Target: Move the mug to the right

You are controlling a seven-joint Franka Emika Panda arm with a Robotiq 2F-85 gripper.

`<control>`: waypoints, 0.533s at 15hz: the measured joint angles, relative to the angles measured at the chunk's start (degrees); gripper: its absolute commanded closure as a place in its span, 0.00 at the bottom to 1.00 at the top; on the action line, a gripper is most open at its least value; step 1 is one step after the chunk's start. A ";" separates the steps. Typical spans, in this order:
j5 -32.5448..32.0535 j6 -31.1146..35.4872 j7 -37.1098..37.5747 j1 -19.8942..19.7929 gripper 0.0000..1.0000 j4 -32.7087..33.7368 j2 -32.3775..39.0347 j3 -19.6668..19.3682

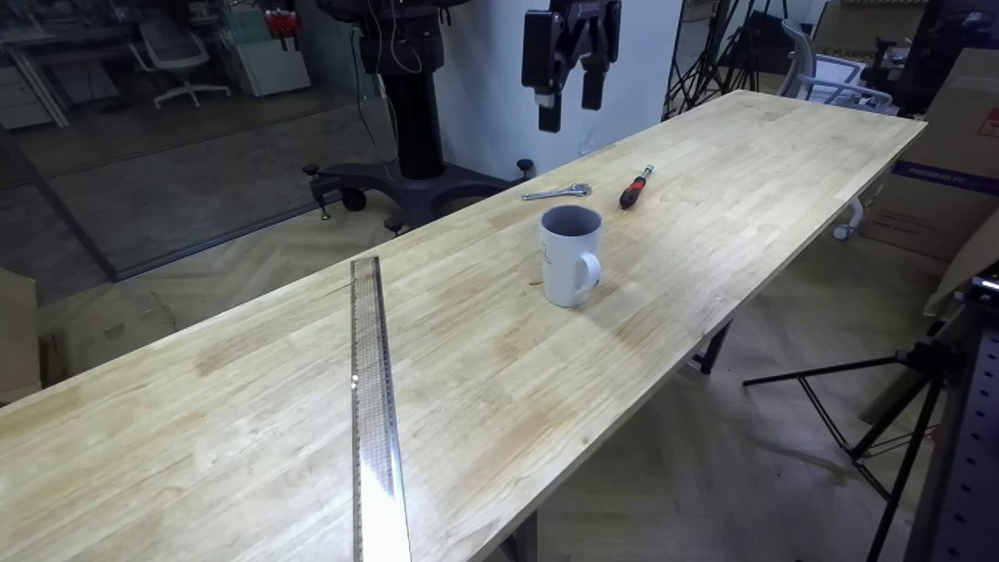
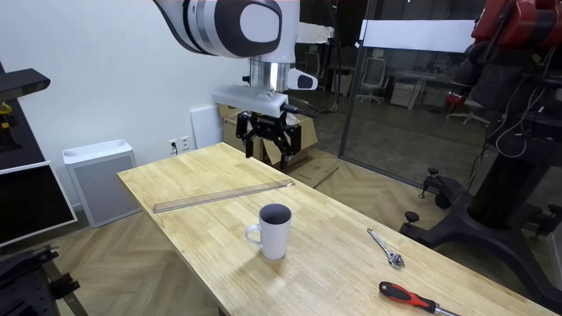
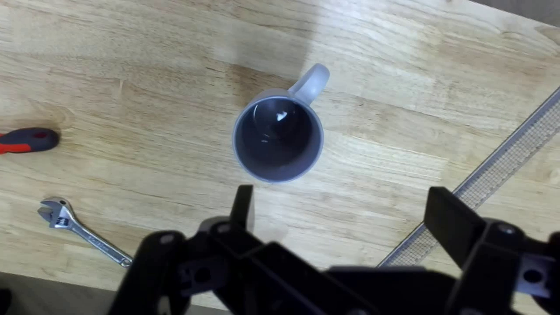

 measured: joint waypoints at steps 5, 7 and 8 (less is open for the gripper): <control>0.63 0.04 -0.77 -0.02 0.00 2.28 4.16 1.14; -0.49 1.57 -0.32 -0.01 0.00 2.28 5.25 1.10; -1.14 2.27 0.15 -0.01 0.00 2.28 5.68 1.07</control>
